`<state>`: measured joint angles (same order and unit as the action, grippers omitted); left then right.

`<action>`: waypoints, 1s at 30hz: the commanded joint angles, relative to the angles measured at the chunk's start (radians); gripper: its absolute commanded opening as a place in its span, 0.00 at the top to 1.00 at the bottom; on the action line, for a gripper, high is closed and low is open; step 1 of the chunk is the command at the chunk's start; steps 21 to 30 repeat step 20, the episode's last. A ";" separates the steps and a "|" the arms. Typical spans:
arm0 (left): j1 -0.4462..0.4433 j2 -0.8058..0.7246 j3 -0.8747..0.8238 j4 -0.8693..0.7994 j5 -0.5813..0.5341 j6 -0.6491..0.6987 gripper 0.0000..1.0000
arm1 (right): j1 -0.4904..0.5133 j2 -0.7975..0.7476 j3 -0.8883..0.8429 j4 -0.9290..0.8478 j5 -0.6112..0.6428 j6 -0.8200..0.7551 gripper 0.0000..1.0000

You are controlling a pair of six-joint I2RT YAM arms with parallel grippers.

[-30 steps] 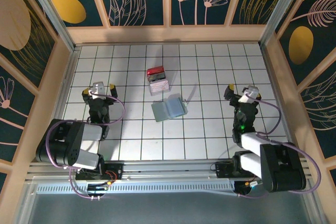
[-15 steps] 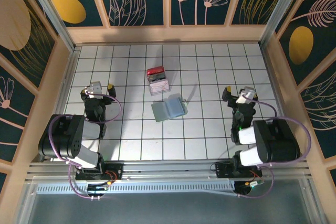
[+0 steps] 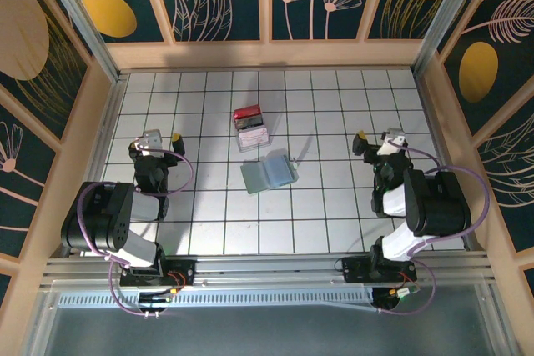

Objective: Take the credit cards out of the card holder

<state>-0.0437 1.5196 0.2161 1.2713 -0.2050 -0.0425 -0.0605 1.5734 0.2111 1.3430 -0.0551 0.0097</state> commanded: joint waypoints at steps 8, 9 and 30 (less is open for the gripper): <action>0.008 0.001 0.011 0.021 0.019 -0.019 0.01 | 0.004 -0.010 0.007 -0.012 -0.049 0.006 0.01; 0.008 0.000 0.011 0.021 0.019 -0.019 0.01 | 0.004 -0.009 0.007 -0.013 -0.049 0.006 0.01; 0.008 0.002 0.012 0.020 0.021 -0.019 0.01 | 0.006 -0.009 0.009 -0.015 -0.045 0.004 0.01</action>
